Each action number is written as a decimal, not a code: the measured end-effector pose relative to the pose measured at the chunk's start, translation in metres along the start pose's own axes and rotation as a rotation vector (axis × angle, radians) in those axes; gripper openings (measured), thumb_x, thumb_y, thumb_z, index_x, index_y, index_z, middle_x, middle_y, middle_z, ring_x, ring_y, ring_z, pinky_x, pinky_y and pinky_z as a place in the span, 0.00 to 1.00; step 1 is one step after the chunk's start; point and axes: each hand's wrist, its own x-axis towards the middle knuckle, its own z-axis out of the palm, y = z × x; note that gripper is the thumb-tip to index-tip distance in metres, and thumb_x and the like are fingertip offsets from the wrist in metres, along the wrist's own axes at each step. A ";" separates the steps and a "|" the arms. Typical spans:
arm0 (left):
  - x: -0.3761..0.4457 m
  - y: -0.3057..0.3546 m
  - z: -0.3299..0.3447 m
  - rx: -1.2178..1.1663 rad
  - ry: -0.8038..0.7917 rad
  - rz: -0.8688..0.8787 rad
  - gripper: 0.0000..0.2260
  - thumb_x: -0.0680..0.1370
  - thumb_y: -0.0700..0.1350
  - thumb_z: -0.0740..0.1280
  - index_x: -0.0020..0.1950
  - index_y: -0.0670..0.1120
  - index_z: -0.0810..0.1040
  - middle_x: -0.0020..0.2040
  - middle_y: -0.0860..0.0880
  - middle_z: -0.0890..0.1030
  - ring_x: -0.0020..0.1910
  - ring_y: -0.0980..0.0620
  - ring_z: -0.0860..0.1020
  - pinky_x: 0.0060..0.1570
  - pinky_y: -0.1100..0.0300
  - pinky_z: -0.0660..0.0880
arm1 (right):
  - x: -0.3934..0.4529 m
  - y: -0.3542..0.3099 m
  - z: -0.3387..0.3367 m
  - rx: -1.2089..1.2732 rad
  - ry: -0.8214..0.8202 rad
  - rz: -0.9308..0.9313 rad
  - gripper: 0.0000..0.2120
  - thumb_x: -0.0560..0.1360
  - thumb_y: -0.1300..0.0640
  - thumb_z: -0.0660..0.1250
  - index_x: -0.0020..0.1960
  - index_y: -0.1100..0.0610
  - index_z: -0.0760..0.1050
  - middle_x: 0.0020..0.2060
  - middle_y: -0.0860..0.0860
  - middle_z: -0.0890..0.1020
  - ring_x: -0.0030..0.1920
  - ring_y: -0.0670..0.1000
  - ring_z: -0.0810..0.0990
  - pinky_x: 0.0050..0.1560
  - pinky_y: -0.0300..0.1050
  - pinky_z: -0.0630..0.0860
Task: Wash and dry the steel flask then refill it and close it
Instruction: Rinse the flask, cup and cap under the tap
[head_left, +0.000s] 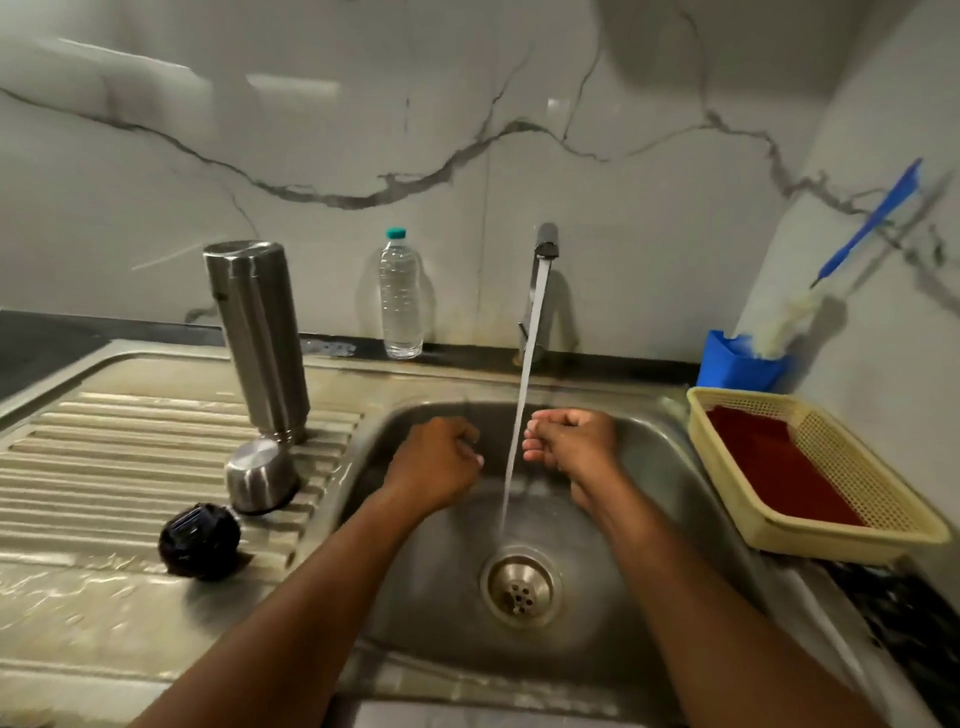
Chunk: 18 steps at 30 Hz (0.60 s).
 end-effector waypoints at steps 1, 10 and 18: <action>0.011 0.004 0.006 -0.059 0.047 -0.014 0.14 0.79 0.44 0.73 0.64 0.50 0.83 0.57 0.49 0.86 0.57 0.49 0.83 0.64 0.48 0.79 | 0.004 0.003 0.003 0.049 -0.001 0.017 0.05 0.78 0.71 0.69 0.53 0.67 0.81 0.38 0.59 0.84 0.33 0.51 0.83 0.34 0.40 0.84; 0.102 0.045 0.022 -0.477 0.221 -0.065 0.15 0.81 0.45 0.74 0.67 0.46 0.81 0.58 0.49 0.86 0.54 0.52 0.85 0.60 0.51 0.83 | 0.014 0.020 0.019 -0.005 -0.036 0.018 0.08 0.80 0.67 0.68 0.46 0.58 0.83 0.42 0.57 0.87 0.43 0.56 0.88 0.45 0.49 0.86; 0.147 0.068 0.024 -0.677 0.261 -0.086 0.02 0.79 0.42 0.75 0.49 0.48 0.88 0.45 0.49 0.88 0.47 0.50 0.88 0.53 0.50 0.85 | 0.016 0.026 0.020 0.010 -0.007 0.003 0.07 0.79 0.64 0.70 0.46 0.56 0.84 0.38 0.53 0.87 0.38 0.51 0.87 0.41 0.43 0.85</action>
